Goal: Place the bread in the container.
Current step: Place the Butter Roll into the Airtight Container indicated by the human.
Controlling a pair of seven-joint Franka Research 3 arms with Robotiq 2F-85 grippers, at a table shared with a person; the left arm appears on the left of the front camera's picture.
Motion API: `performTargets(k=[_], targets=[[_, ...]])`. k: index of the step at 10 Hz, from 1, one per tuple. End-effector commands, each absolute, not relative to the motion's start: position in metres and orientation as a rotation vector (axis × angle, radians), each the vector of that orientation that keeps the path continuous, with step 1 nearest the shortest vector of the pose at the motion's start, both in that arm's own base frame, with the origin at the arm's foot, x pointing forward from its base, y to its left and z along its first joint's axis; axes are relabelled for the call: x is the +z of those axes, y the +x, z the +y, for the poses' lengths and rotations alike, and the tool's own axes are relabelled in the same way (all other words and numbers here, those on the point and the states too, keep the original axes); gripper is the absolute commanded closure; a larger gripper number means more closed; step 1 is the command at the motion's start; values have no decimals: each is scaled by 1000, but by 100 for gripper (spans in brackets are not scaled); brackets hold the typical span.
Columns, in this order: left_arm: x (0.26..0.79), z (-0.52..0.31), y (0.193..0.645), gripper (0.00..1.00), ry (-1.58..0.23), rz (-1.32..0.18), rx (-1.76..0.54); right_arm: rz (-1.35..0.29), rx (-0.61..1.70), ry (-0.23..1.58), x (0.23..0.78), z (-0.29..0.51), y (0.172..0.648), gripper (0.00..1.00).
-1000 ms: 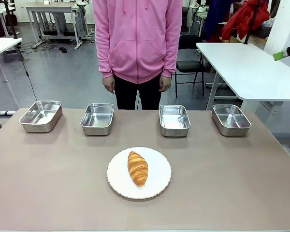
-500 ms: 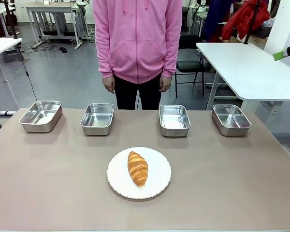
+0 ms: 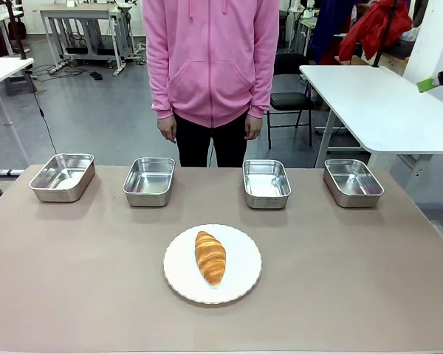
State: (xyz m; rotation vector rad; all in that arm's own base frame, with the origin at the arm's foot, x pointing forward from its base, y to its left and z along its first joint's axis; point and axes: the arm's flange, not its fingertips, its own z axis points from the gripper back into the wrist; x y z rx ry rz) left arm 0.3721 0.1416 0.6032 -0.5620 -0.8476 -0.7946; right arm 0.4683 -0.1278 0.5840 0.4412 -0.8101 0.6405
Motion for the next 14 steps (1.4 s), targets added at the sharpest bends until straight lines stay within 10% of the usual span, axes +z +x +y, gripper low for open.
performTargets(k=[1, 14], targets=[[604, 143, 371, 0, -572, -850, -798, -818, 642, 446, 585, -127, 468, 0], [604, 143, 371, 0, -572, -850, -798, -818, 642, 446, 585, -127, 468, 0]])
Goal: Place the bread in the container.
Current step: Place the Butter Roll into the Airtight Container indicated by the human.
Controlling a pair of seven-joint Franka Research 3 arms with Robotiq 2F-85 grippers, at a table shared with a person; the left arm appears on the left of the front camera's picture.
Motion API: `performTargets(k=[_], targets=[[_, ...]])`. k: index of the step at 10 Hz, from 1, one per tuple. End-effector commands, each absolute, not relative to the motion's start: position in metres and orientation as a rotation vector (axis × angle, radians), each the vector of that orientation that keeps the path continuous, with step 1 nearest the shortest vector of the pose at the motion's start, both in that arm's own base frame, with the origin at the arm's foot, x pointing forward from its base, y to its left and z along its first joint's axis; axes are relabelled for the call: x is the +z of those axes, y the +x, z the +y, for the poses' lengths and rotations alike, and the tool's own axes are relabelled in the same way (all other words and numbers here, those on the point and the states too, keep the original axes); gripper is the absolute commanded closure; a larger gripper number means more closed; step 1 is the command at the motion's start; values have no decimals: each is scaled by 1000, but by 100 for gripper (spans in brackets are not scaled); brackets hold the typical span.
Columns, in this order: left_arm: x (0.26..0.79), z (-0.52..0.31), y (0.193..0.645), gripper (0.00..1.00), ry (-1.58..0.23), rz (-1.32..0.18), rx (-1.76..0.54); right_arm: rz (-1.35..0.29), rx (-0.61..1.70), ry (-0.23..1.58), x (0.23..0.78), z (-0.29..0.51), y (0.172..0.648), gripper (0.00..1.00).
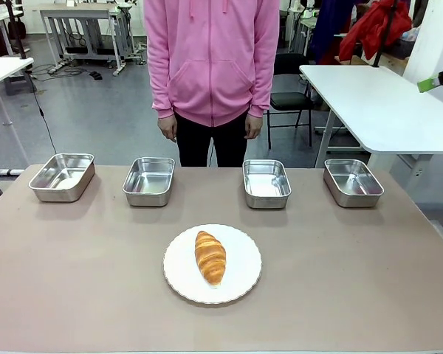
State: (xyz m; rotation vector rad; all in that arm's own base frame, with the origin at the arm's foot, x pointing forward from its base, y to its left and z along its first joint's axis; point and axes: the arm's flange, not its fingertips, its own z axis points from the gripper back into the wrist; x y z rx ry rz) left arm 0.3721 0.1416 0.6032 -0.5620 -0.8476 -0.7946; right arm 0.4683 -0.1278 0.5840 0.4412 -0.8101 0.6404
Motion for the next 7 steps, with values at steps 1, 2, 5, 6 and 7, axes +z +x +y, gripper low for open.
performTargets(k=[1, 2, 5, 6, 7], targets=[[604, 143, 371, 0, -572, -850, -798, -818, 642, 446, 585, -127, 468, 0], [604, 143, 371, 0, -572, -850, -798, -818, 642, 446, 585, -127, 468, 0], [604, 143, 371, 0, -572, -850, -798, -818, 642, 446, 585, -127, 468, 0], [604, 143, 371, 0, -572, -850, -798, -818, 642, 446, 585, -127, 468, 0], [604, 143, 371, 0, -572, -850, -798, -818, 642, 446, 585, -127, 468, 0]])
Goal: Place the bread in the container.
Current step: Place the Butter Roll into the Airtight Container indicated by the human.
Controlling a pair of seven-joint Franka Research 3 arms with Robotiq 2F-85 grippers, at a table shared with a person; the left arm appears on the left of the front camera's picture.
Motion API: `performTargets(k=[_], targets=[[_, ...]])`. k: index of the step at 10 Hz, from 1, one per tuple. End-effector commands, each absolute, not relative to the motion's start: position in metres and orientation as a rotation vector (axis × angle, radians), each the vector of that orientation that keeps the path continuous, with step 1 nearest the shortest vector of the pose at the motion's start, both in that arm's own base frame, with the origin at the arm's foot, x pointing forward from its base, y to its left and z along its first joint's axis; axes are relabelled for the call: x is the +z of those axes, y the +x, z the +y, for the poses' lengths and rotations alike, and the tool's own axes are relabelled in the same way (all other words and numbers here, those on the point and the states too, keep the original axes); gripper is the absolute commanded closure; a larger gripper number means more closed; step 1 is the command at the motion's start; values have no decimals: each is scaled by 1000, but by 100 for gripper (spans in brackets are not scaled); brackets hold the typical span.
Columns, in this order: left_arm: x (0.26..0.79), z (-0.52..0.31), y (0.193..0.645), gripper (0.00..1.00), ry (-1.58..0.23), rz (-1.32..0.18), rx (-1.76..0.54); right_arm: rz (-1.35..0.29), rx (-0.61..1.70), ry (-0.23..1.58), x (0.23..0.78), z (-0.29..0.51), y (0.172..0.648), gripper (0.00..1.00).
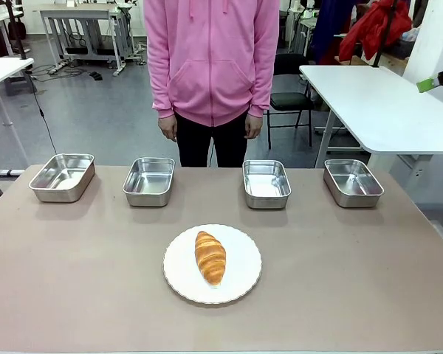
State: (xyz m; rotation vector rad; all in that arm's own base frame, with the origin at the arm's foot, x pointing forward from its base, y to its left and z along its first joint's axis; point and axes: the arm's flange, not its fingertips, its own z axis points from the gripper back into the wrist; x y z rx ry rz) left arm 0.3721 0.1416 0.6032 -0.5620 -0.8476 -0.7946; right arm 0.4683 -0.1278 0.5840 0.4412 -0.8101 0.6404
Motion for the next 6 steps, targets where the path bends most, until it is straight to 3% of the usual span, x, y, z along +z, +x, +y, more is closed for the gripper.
performTargets(k=[1, 6], targets=[[604, 143, 371, 0, -572, -850, -798, -818, 642, 446, 585, -127, 468, 0], [604, 143, 371, 0, -572, -850, -798, -818, 642, 446, 585, -127, 468, 0]])
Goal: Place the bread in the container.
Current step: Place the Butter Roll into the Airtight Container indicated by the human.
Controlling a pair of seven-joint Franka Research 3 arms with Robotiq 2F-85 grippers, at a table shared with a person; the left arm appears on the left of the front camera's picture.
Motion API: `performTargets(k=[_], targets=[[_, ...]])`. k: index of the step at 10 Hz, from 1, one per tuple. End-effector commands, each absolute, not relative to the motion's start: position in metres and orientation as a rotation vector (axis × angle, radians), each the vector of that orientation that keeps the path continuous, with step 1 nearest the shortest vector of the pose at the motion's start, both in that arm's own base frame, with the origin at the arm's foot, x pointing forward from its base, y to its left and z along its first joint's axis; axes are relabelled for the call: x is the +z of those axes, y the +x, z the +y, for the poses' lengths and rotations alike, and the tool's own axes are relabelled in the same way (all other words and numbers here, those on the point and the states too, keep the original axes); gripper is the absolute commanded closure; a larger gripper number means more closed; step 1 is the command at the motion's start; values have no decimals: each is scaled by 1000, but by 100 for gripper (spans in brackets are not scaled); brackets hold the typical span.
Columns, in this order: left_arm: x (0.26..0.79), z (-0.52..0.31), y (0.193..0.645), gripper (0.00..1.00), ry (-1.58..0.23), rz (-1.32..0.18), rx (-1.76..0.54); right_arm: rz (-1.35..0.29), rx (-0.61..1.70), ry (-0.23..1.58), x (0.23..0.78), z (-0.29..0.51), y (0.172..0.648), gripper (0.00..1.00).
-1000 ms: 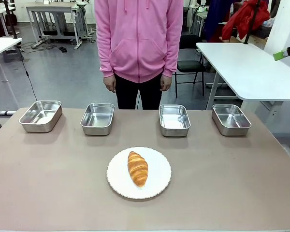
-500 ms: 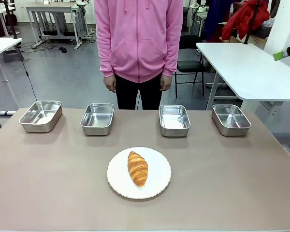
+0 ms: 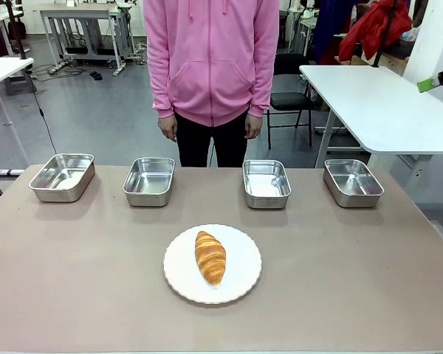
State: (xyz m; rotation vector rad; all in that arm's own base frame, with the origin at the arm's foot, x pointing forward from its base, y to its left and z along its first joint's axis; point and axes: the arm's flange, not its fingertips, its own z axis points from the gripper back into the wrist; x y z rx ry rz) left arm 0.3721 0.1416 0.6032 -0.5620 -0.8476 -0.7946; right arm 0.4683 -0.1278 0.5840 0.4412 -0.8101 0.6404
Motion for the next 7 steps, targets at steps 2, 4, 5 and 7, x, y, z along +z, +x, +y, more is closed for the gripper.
performTargets(k=[2, 4, 5, 7], targets=[[604, 143, 371, 0, -572, -850, -798, -818, 642, 446, 585, -127, 468, 0], [604, 143, 371, 0, -572, -850, -798, -818, 642, 446, 585, -127, 468, 0], [604, 143, 371, 0, -572, -850, -798, -818, 642, 446, 585, -127, 468, 0], [604, 143, 371, 0, -572, -850, -798, -818, 642, 446, 585, -127, 468, 0]])
